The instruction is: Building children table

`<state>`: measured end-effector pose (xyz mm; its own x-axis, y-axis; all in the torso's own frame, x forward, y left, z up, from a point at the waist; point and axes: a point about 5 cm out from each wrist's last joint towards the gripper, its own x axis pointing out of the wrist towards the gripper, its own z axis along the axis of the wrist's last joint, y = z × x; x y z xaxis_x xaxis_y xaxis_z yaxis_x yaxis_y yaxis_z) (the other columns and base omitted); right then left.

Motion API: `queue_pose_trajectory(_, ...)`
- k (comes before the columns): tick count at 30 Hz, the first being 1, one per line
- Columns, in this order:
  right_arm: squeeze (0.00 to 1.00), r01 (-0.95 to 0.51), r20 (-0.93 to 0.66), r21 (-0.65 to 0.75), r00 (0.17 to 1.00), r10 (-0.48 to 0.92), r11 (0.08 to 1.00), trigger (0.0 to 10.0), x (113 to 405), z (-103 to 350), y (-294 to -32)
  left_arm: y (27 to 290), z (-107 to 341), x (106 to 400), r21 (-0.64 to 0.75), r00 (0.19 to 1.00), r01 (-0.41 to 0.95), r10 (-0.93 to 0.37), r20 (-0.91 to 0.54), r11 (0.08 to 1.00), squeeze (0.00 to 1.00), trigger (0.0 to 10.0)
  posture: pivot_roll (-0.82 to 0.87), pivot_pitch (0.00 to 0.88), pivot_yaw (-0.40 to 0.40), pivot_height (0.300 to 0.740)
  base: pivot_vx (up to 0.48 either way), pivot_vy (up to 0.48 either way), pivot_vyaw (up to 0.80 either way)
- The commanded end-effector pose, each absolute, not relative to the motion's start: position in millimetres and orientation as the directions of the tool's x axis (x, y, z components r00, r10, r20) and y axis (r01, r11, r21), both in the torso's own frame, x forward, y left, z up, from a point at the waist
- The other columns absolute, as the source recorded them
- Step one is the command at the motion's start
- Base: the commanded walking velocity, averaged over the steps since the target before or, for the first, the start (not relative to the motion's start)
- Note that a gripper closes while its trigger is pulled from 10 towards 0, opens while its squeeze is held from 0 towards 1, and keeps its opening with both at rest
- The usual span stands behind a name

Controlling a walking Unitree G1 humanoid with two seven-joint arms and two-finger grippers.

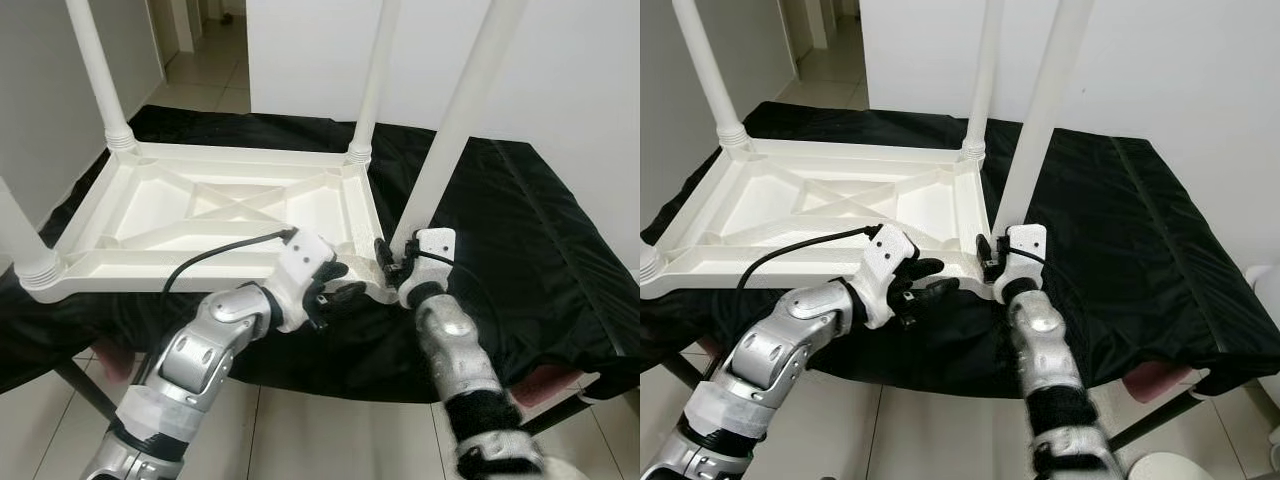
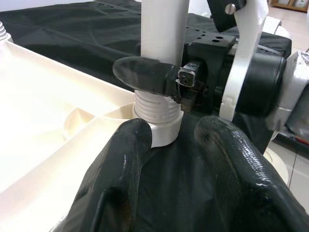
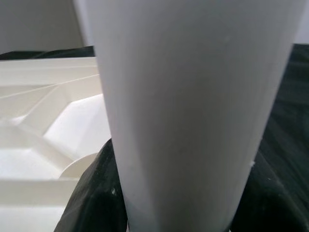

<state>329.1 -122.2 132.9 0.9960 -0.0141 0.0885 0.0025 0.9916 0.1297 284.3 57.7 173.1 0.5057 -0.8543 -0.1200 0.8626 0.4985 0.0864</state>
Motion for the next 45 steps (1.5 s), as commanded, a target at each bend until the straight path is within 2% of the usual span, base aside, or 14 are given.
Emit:
queue_pose_trajectory(1, 0.0, 0.1, 0.023, 0.215, 0.994, -0.108, 0.971, 10.0, 325.2, 121.8, -127.8, 59.0, 173.0, 286.1, 0.086, 0.521, 0.854, -0.845, -0.122, 0.514, 0.0, 10.0, 0.0, 0.0, -0.027, 0.74, 0.0, 0.0, 0.0)
queue_pose_trajectory(6, 0.0, 0.07, 0.074, 0.214, 0.993, -0.087, 0.974, 10.0, 324.7, 131.0, -117.3, 57.2, 173.4, 286.3, 0.076, 0.524, 0.852, -0.844, -0.115, 0.518, 0.0, 10.0, -0.01, 0.0, -0.02, 0.74, 0.0, 0.0, 0.0)
queue_pose_trajectory(13, 0.0, 0.045, 0.117, 0.175, 0.991, -0.066, 0.984, 10.0, 322.7, 141.3, -121.5, 54.4, 174.6, 286.7, 0.081, 0.517, 0.856, -0.849, -0.108, 0.511, 0.0, 10.0, 0.0, 0.0, -0.015, 0.74, 0.0, 0.0, 0.0)
queue_pose_trajectory(14, 0.86, 0.041, 0.126, 0.187, 0.99, -0.065, 0.981, 10.0, 321.6, 144.1, -123.6, 55.9, 175.3, 288.7, 0.087, 0.52, 0.854, -0.847, -0.109, 0.513, 0.0, 10.0, -0.01, 0.0, -0.006, 0.74, 0.0, 0.0, 0.0)
queue_pose_trajectory(15, 1.0, 0.033, 0.136, 0.184, 0.989, -0.058, 0.982, 10.0, 321.0, 146.4, -125.3, 57.1, 175.9, 290.5, 0.093, 0.522, 0.853, -0.846, -0.109, 0.514, 0.0, 10.0, -0.01, 0.0, -0.006, 0.74, 0.0, 0.0, 0.0)
queue_pose_trajectory(22, 1.0, -0.011, 0.154, 0.151, 0.988, -0.012, 0.989, 10.0, 321.5, 150.6, -131.7, 58.7, 177.8, 296.5, 0.115, 0.532, 0.846, -0.84, -0.112, 0.52, 0.0, 10.0, -0.01, 0.0, -0.003, 0.74, 0.0, 0.0, 0.0)
queue_pose_trajectory(23, 0.0, -0.12, 0.147, 0.107, 0.984, 0.104, 0.987, 10.0, 322.3, 150.4, -134.1, 57.2, 178.8, 299.6, 0.118, 0.535, 0.844, -0.838, -0.106, 0.524, 0.0, 10.0, -0.01, 0.0, 0.0, 0.74, 0.0, 0.0, 0.0)
queue_pose_trajectory(24, 0.0, -0.12, 0.147, 0.107, 0.984, 0.104, 0.987, 10.0, 322.3, 150.4, -134.1, 57.2, 178.8, 299.6, 0.118, 0.535, 0.844, -0.838, -0.106, 0.524, 0.0, 10.0, -0.01, 0.0, 0.0, 0.74, 0.0, 0.0, 0.0)
queue_pose_trajectory(26, 0.0, -0.212, 0.132, 0.061, 0.97, 0.203, 0.975, 10.0, 321.9, 148.9, -133.3, 55.8, 179.3, 300.6, 0.118, 0.533, 0.845, -0.84, -0.101, 0.521, 0.0, 10.0, -0.02, 0.0, 0.001, 0.74, 0.0, 0.0, 0.0)
queue_pose_trajectory(29, 0.0, -0.229, 0.128, 0.047, 0.967, 0.221, 0.972, 10.0, 321.4, 148.6, -133.1, 55.4, 179.0, 301.0, 0.119, 0.53, 0.846, -0.842, -0.101, 0.519, 0.0, 10.0, -0.02, 0.0, 0.001, 0.74, 0.0, 0.0, 0.0)
queue_pose_trajectory(33, 0.0, -0.394, 0.087, -0.068, 0.913, 0.399, 0.917, 10.0, 321.0, 139.1, -140.6, 53.8, 177.6, 303.3, 0.14, 0.528, 0.847, -0.842, -0.11, 0.513, 0.0, 10.0, -0.02, 0.0, 0.008, 0.74, 0.0, 0.0, 0.0)
queue_pose_trajectory(45, 0.0, -0.489, 0.01, -0.174, 0.867, 0.498, 0.855, 10.0, 340.7, 138.0, -160.7, 50.7, 158.0, 300.7, 0.132, 0.513, 0.857, -0.847, -0.139, 0.497, 0.0, 10.0, -0.02, 0.0, 0.016, 0.74, 0.0, 0.0, 0.0)
